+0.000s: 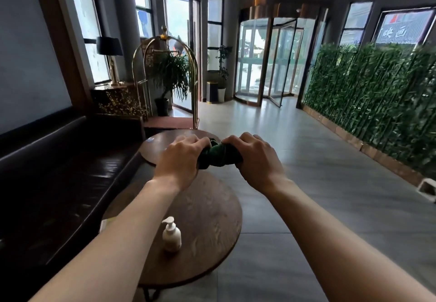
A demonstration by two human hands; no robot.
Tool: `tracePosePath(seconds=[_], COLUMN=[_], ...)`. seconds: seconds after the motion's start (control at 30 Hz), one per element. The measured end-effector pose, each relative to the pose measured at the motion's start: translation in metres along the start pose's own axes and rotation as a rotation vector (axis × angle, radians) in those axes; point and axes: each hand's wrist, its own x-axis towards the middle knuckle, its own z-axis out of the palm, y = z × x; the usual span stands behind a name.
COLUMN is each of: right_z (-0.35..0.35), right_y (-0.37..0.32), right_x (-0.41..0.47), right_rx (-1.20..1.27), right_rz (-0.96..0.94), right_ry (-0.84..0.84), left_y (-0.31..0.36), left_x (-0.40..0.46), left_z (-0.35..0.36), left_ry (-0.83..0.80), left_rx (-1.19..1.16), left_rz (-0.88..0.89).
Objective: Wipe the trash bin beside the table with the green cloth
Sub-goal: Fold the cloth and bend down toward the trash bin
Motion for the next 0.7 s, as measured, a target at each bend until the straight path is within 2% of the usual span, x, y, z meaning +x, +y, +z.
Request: tracePosePath(seconds=[0.37,0.7], right_z=[0.082,0.162], right_y=[-0.057,-0.036], right_x=[-0.027,-0.068], right_rx=[0.036,0.083], right_rz=[0.052,0.037], right_ry=[-0.095,-0.083], left_y=[-0.072,-0.089], left_x=[-0.067,-0.106], left_z=[0.036,0.112], left_ry=[-0.097,-0.095], left_rx=[-0.020,-0.031], left_rz=[-0.036,-0.068])
